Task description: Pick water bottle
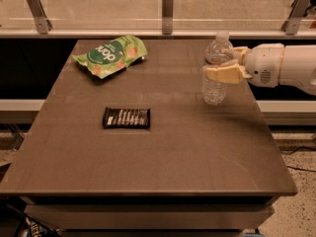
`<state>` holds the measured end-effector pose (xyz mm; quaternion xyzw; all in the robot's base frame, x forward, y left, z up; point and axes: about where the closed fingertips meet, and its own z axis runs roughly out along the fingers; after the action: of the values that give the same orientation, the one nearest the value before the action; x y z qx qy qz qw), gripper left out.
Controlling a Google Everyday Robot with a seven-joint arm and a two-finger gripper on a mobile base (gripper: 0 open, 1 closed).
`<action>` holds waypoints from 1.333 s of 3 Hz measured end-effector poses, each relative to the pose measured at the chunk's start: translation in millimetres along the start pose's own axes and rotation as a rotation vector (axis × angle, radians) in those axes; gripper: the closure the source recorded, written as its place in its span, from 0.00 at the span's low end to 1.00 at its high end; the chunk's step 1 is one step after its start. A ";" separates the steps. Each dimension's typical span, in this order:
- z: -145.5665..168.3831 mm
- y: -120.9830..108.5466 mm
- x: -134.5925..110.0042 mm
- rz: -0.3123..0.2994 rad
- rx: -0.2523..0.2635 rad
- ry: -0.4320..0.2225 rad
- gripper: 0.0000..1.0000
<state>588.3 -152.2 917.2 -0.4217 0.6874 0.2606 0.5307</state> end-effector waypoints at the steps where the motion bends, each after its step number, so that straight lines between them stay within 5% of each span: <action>1: 2.3 1.5 -1.4 -0.001 -0.005 0.000 1.00; 4: -3.8 11.8 -37.3 -0.029 -0.002 0.016 1.00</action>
Offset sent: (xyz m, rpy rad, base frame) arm 0.0000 0.0024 0.0003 0.0000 -0.0002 0.0040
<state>579.2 -138.0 952.6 -0.4342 0.6854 0.2501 0.5284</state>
